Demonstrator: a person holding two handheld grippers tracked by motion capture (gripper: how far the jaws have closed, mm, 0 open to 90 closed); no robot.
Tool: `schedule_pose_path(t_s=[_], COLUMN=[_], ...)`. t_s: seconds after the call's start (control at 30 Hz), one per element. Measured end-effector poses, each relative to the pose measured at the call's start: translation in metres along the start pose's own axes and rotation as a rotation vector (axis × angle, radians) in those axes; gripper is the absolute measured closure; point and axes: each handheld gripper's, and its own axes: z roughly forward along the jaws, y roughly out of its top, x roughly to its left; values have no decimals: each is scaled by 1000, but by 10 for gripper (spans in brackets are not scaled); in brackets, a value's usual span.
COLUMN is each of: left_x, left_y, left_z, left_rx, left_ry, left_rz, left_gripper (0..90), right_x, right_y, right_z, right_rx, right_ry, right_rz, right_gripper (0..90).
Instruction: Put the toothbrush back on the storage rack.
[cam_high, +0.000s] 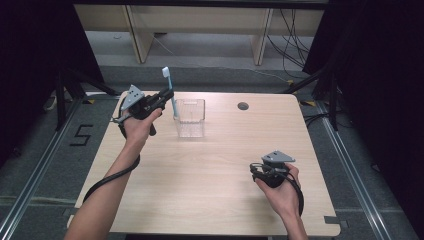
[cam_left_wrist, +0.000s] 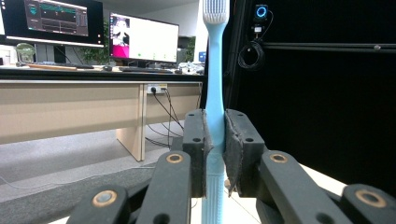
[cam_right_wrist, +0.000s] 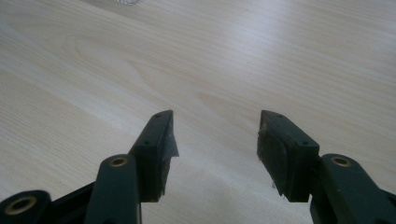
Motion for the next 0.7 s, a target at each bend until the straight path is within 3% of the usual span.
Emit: schedule_pose_path(t_s=[0.03, 0.5, 0.57, 0.7], left_x=[0, 2, 1, 1], left_y=[-1, -5, -6, -9], left_z=[1, 6, 7, 9], left_rx=[0, 0, 0, 6], left_ry=[2, 12, 11, 14], left_rz=[5, 23, 26, 29], left_gripper=[785, 785, 785, 785], right_x=[-1, 0, -3, -1], right_y=[0, 0, 0, 0], right_z=[1, 0, 0, 0], right_rx=[-6, -2, -13, -1], right_ry=[3, 0, -6, 12], right_rz=[-22, -1, -41, -4], right_gripper=[466, 466, 466, 466])
